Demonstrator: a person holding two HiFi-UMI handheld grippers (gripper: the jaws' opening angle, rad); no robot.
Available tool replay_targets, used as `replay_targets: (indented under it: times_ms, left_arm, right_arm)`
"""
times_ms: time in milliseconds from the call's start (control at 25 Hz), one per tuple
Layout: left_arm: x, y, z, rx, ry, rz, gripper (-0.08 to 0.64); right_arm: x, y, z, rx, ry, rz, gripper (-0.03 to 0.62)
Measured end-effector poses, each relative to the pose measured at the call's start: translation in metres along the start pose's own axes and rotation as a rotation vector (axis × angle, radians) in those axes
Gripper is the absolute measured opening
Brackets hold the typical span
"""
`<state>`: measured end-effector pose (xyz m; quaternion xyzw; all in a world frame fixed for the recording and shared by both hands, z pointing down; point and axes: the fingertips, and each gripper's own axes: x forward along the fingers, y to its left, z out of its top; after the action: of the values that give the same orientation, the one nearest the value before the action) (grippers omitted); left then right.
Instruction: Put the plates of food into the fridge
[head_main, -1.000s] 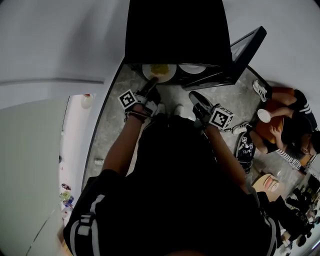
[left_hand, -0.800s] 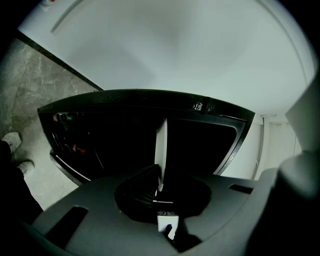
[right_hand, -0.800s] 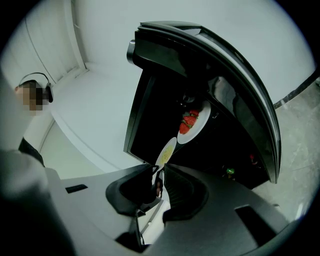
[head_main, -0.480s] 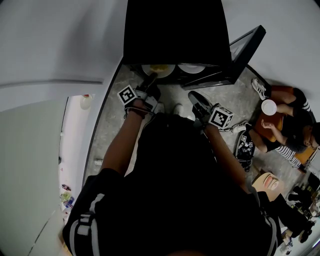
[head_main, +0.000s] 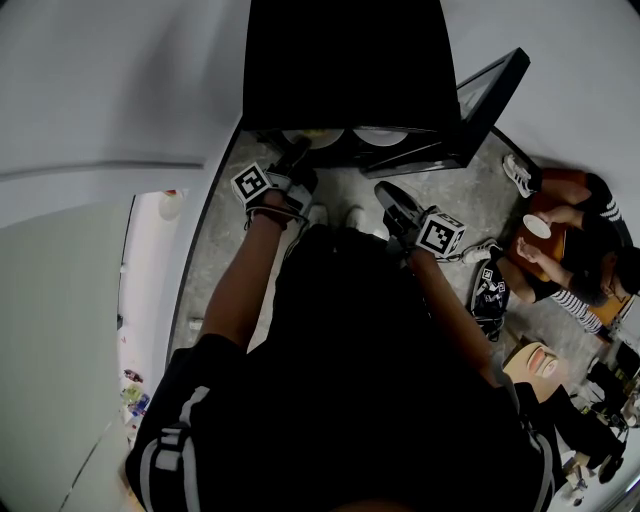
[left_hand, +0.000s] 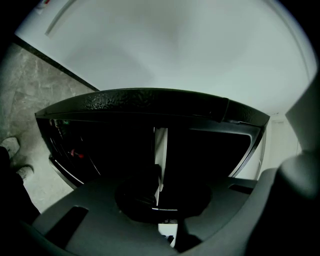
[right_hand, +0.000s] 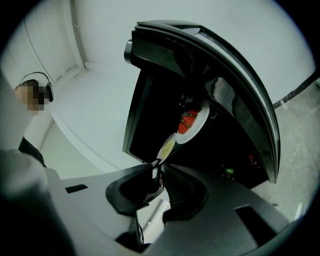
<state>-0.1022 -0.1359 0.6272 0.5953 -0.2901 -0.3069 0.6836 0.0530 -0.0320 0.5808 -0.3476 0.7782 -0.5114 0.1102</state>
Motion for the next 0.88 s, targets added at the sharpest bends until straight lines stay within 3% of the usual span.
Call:
replay_targets:
  times_ms: [880]
  left_arm:
    - [-0.0032,-0.0068,-0.0075,-0.03,0.013,-0.057,0.089]
  right_arm:
    - [0.0041,0.0003,-0.002,0.005,0.011,0.018,0.089]
